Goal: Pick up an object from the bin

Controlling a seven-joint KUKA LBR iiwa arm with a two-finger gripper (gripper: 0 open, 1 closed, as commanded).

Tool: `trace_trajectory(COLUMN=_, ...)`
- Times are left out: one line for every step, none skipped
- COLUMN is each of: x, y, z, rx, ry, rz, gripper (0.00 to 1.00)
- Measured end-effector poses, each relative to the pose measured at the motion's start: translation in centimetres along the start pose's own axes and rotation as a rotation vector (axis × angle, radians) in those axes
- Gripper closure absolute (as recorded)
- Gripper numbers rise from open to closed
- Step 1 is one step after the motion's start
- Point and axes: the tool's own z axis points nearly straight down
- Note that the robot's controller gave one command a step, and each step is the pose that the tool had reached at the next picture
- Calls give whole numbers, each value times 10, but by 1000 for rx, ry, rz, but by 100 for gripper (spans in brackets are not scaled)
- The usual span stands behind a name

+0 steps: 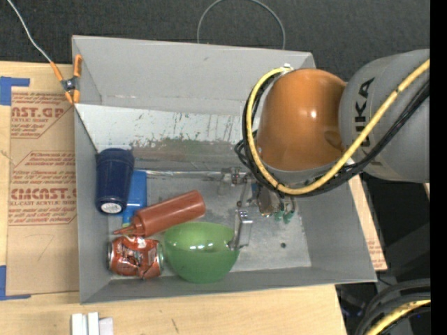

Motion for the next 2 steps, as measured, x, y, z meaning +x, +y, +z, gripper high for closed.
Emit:
trace_trajectory(x=-2, y=-1, z=-4, rx=-1, ry=-8, rz=2, gripper=0)
trace_trajectory(x=3, y=14, z=59, rx=0, ry=-8, rz=-118, gripper=0)
